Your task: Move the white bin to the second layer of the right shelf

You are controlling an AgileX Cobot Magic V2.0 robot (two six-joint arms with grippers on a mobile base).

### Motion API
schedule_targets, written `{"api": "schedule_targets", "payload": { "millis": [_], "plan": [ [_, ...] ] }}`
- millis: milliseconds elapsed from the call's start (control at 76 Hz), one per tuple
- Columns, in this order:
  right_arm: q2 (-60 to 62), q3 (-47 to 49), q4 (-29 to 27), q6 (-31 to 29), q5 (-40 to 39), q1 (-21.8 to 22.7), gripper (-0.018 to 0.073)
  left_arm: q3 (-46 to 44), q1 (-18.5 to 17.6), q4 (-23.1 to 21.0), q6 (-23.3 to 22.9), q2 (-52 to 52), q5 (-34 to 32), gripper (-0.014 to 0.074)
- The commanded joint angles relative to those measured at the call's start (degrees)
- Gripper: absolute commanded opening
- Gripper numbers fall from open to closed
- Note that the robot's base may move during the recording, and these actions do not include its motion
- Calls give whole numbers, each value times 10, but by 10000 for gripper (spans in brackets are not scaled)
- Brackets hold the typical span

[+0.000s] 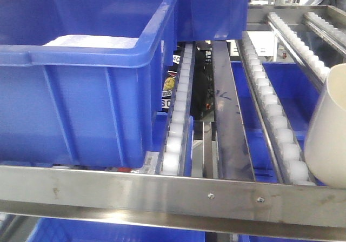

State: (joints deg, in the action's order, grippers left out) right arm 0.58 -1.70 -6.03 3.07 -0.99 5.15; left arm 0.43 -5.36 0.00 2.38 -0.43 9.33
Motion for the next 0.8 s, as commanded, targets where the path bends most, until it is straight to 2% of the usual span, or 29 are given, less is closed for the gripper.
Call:
{"api": "schedule_targets", "payload": {
  "millis": [0, 66, 790],
  "plan": [
    [11, 9, 60, 53, -44, 2, 52, 21, -3, 0, -2, -8, -49, 85],
    [11, 9, 78, 77, -43, 2, 52, 21, -3, 0, -2, -8, -49, 85],
    [11, 9, 77, 76, -43, 2, 52, 21, -3, 0, -2, -8, -49, 85]
  ]
}}
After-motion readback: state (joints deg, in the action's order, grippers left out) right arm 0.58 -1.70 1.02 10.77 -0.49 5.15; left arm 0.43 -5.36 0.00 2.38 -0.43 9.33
